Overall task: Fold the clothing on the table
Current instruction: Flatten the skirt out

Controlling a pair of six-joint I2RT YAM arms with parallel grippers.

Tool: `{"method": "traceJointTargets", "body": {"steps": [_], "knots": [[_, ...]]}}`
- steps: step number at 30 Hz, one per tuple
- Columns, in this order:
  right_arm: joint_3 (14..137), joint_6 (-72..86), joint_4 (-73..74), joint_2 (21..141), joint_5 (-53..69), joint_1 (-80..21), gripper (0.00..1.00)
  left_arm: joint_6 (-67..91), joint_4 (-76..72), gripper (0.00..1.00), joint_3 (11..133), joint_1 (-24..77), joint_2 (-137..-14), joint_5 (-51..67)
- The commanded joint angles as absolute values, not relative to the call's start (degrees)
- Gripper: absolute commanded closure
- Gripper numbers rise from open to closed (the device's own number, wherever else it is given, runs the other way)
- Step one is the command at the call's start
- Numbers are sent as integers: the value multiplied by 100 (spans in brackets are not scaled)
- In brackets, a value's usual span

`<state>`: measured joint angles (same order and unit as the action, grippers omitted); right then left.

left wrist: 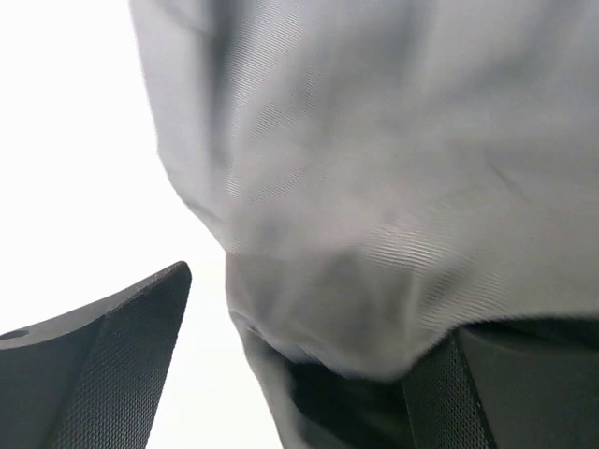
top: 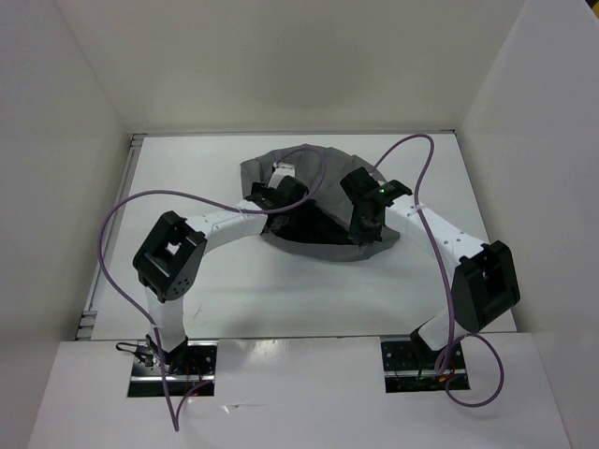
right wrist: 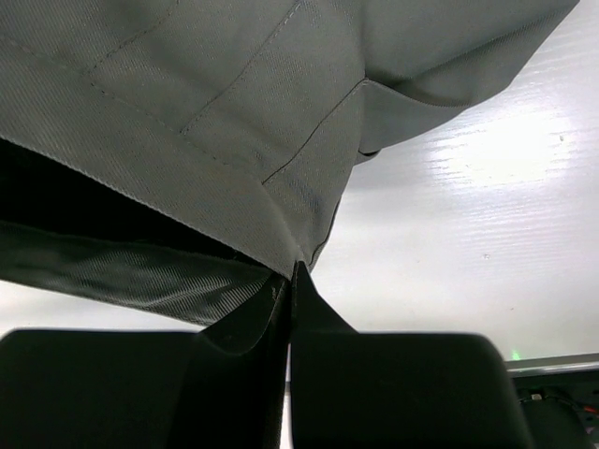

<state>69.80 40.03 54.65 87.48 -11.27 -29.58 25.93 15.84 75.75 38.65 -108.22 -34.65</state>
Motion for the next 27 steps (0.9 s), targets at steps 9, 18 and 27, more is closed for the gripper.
{"method": "traceJointTargets", "body": {"steps": [9,18,27], "knots": [[7181,3771,5607,8754,-1090,-2918,100,2876,1477,9,7725,3832,-10496,-5308],[7242,3665,5493,8912,-1090,-2918,100,1522,1477,9,7498,3314,-9335,-4747],[7400,3560,5493,9018,-1256,-2918,100,1477,1863,9,7418,3032,-9615,-4456]]}}
